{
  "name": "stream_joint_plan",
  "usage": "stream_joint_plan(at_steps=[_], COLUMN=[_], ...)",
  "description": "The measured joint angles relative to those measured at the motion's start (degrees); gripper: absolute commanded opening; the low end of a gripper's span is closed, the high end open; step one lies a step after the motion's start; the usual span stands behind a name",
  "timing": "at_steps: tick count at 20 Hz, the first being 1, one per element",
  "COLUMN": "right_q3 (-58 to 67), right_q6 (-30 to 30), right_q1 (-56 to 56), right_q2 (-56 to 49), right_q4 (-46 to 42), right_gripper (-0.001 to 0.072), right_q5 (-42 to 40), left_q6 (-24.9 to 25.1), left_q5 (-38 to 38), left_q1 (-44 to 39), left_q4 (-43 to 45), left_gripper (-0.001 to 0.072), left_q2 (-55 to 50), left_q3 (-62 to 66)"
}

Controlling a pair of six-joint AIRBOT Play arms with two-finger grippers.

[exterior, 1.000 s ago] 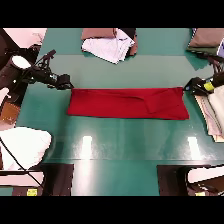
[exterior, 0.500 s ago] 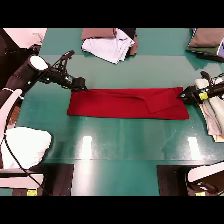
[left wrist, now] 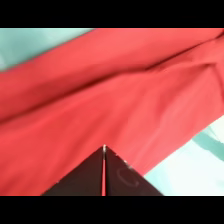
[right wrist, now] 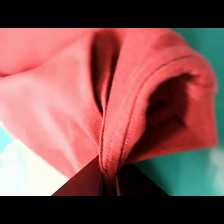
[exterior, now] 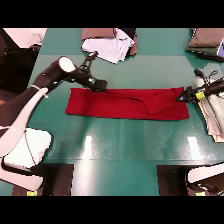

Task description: Fold the shirts.

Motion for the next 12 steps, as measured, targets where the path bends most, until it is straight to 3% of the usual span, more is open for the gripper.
stream_joint_plan(at_steps=[6,12], right_q3=[11.45,27.54], right_q6=[9.09,16.9], right_q1=[6.73,18.73], right_q2=[7.87,8.63], right_q4=[0.35,0.5], right_gripper=[0.0016,0.0016], right_q5=[3.56,5.53], left_q6=[-1.73,-2.67], left_q5=[0.31,0.46], left_q1=[-7.23,-11.58], left_q4=[-2.19,-2.84], left_gripper=[0.0026,0.0025], left_q2=[-13.53,-20.79], left_q3=[13.51,19.93])
